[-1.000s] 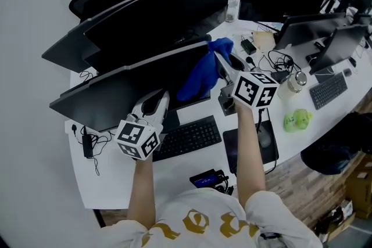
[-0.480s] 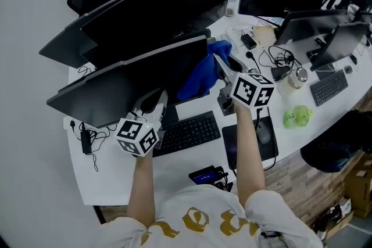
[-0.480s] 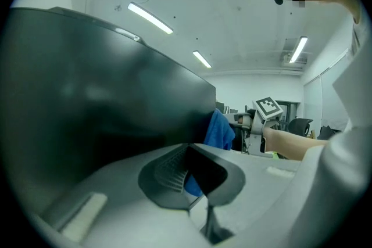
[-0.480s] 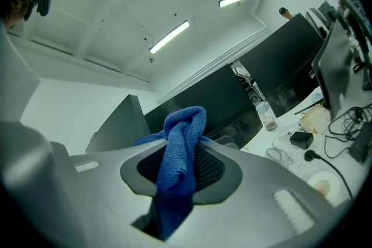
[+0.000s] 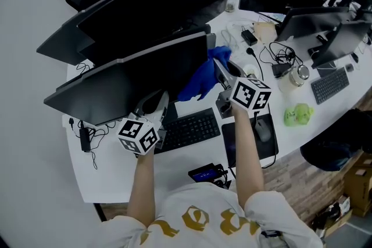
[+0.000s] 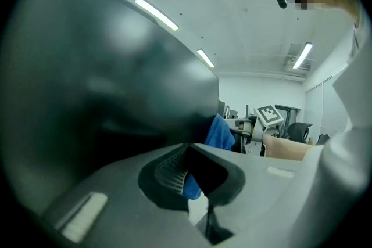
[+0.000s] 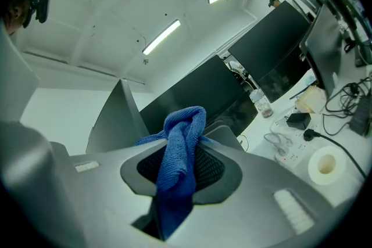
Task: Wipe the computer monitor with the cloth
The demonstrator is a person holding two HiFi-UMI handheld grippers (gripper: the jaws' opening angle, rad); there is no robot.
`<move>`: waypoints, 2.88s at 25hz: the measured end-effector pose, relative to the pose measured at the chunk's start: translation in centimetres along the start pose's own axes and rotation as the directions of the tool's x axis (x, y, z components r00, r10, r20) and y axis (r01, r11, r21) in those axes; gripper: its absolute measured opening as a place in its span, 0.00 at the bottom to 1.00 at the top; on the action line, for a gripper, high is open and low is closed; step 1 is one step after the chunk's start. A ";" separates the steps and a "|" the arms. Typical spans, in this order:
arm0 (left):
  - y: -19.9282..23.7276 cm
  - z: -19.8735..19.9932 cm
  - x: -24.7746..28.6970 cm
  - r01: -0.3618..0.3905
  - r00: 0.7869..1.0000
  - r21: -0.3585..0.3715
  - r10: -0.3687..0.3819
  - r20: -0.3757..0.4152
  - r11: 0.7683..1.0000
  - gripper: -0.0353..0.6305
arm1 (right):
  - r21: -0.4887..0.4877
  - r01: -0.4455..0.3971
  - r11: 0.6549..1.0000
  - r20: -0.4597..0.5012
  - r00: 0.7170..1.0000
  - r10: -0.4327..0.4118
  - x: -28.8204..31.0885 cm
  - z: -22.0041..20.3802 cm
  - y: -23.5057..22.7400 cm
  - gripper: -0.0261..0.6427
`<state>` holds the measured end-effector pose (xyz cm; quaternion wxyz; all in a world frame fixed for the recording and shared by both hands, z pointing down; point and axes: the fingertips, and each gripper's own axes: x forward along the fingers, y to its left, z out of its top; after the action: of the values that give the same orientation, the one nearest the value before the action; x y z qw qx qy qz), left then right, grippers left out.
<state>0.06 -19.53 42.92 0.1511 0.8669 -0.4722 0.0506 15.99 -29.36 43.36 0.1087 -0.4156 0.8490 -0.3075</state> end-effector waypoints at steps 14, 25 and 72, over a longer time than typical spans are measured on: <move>0.8 -4.0 0.2 -0.005 0.997 -0.026 0.003 -0.071 1.000 0.05 | 0.029 0.078 0.997 0.006 0.997 -0.078 -0.7 -4.4 -3.0 0.22; 1.6 -6.6 0.6 -0.017 0.992 -0.037 0.012 -0.127 0.999 0.05 | 0.099 0.102 0.990 -0.059 0.994 -0.096 -0.8 -8.3 -5.6 0.22; 4.8 -11.7 -3.2 -0.134 0.960 -0.074 0.111 -0.256 0.988 0.05 | 0.596 0.123 0.793 -0.056 0.992 -0.112 -1.5 -19.0 -10.7 0.22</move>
<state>-5.03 -15.81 54.28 0.2455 0.8148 -0.5041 0.1474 15.41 -24.95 64.72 0.2075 -0.4093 0.6820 -0.5694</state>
